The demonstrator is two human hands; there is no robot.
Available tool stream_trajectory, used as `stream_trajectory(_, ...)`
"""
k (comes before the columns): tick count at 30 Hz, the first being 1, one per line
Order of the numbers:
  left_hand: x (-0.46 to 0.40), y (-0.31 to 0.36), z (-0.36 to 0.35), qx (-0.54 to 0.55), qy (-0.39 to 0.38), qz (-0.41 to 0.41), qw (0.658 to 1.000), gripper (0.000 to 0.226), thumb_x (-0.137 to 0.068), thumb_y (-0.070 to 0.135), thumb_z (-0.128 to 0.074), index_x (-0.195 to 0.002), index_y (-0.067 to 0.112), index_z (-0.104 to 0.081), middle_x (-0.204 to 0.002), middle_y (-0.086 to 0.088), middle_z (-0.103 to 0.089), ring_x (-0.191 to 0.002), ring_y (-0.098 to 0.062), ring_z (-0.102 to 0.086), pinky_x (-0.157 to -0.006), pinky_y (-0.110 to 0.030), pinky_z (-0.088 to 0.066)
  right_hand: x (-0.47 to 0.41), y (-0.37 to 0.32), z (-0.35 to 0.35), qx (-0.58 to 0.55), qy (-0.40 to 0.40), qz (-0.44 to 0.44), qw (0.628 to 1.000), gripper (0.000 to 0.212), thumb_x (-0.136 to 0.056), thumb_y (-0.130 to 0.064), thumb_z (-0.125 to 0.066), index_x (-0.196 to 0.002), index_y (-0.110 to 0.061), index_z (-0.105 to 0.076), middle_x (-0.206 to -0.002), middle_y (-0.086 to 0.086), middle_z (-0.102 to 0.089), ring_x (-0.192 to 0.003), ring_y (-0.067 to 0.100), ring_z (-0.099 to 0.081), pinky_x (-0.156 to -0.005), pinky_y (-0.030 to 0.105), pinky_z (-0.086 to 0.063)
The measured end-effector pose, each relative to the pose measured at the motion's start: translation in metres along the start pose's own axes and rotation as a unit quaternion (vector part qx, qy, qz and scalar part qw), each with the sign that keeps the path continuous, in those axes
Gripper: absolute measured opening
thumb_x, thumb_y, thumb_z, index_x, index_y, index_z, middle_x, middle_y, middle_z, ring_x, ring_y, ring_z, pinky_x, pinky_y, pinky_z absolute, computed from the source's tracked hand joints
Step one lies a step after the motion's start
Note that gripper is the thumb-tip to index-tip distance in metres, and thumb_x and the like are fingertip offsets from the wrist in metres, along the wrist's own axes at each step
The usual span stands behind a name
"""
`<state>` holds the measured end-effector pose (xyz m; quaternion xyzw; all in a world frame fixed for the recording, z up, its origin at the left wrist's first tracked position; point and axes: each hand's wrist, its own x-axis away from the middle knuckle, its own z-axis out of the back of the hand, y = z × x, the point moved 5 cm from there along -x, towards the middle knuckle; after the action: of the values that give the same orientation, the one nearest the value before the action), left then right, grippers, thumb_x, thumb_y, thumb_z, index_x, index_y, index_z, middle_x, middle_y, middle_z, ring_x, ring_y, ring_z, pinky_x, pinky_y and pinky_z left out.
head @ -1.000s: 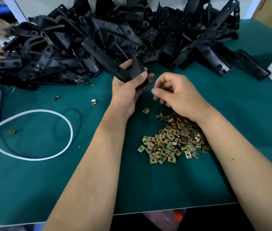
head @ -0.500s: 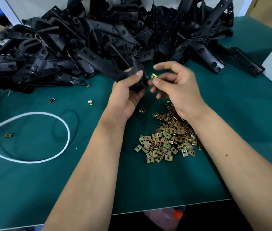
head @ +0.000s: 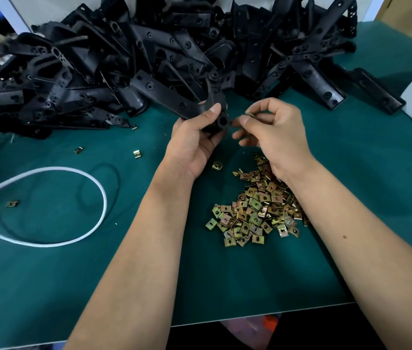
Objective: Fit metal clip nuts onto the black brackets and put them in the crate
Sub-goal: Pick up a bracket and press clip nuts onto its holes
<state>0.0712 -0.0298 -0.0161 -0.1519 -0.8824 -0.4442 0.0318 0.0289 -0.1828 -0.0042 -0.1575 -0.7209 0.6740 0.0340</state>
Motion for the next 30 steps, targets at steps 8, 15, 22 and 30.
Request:
stream_trajectory(8, -0.0007, -0.0009, -0.0002, 0.015, 0.011, 0.005, 1.000, 0.042, -0.090, 0.002, -0.072, -0.131, 0.001, -0.063, -0.106, -0.008, -0.075, -0.089, -0.017, -0.073, -0.071, -0.028, -0.059, 0.0022, -0.0016, 0.0035, 0.088, 0.035, 0.022, 0.995, 0.008, -0.089, -0.019, -0.076, -0.087, -0.025, -0.081, -0.076, 0.001, -0.073, -0.071, 0.008, -0.063, -0.053, 0.022, -0.048)
stream_trajectory(15, -0.0021, -0.0011, 0.0002, 0.001, 0.001, -0.005, 1.000, 0.033, -0.091, 0.001, -0.071, -0.123, 0.004, -0.065, -0.096, -0.005, -0.076, -0.084, -0.015, -0.074, -0.073, -0.028, -0.058, 0.0022, 0.0036, -0.0016, 0.045, -0.004, -0.059, 0.997, 0.019, -0.096, -0.012, -0.067, -0.099, -0.021, -0.083, -0.064, -0.012, -0.058, -0.067, 0.003, -0.054, -0.058, 0.024, -0.043)
stream_trajectory(22, 0.0006, -0.0006, -0.0014, -0.008, 0.016, -0.001, 1.000, 0.048, -0.091, 0.002, -0.071, -0.137, -0.003, -0.059, -0.107, -0.008, -0.075, -0.091, -0.017, -0.073, -0.074, -0.028, -0.059, -0.0017, 0.0070, 0.0037, -0.010, 0.026, -0.100, 0.995, 0.015, -0.097, -0.011, -0.068, -0.099, -0.013, -0.082, -0.072, -0.004, -0.062, -0.067, 0.006, -0.054, -0.068, 0.025, -0.050)
stream_trajectory(30, 0.0027, -0.0010, -0.0029, -0.044, -0.007, 0.012, 0.999, 0.038, -0.096, 0.004, -0.064, -0.134, 0.005, -0.059, -0.116, -0.012, -0.073, -0.100, -0.021, -0.071, -0.078, -0.031, -0.059, 0.0013, -0.0018, 0.0001, -0.030, 0.017, -0.034, 0.999, 0.015, -0.091, 0.002, -0.072, -0.106, -0.003, -0.071, -0.079, 0.002, -0.071, -0.072, 0.010, -0.067, -0.072, 0.030, -0.059)
